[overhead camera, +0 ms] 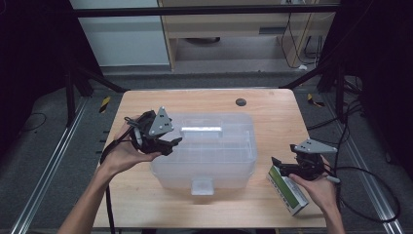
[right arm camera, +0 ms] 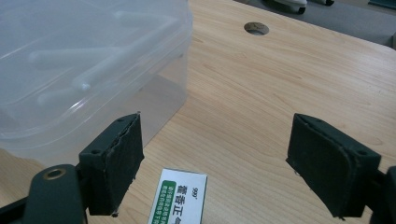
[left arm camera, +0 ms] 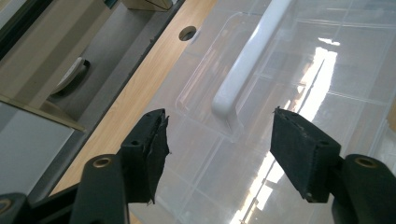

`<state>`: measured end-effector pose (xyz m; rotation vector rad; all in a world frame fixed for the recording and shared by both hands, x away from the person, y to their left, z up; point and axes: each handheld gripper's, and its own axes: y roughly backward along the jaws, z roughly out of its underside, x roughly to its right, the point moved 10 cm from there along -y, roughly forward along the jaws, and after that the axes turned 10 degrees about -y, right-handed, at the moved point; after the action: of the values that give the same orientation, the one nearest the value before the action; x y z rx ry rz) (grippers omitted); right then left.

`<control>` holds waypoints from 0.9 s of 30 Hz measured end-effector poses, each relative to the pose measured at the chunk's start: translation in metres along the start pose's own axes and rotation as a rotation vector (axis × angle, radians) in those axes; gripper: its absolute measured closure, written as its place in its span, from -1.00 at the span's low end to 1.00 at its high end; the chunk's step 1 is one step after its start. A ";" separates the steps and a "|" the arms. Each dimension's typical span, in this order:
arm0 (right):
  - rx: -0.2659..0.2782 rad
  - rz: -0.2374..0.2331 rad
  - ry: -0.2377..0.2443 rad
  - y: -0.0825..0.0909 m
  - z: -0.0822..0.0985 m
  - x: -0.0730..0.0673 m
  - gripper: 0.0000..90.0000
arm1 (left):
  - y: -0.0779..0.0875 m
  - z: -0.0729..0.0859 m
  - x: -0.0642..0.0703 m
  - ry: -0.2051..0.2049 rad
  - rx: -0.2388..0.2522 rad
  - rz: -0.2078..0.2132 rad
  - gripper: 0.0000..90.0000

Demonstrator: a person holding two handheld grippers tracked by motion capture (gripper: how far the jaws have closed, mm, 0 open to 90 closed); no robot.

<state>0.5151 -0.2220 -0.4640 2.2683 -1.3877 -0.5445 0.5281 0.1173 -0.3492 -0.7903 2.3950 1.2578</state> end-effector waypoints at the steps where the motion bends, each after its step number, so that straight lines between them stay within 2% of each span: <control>1: -0.001 0.001 0.001 0.000 0.000 0.000 -0.59 | -0.001 -0.001 0.000 -0.008 -0.004 0.000 -0.18; 8: -0.007 0.003 0.012 -0.001 0.001 0.000 -0.59 | -0.006 -0.004 0.002 -0.079 -0.048 0.005 -0.13; 14: -0.010 0.005 0.012 -0.001 0.002 0.000 -0.59 | -0.008 -0.008 -0.001 -0.088 -0.054 0.015 -0.13; 27: -0.023 0.013 0.026 -0.003 0.003 0.000 -0.60 | -0.015 -0.015 -0.005 -0.173 -0.088 0.046 -0.15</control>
<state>0.5158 -0.2217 -0.4687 2.2396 -1.3755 -0.5220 0.5409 0.0992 -0.3482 -0.6263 2.2457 1.3974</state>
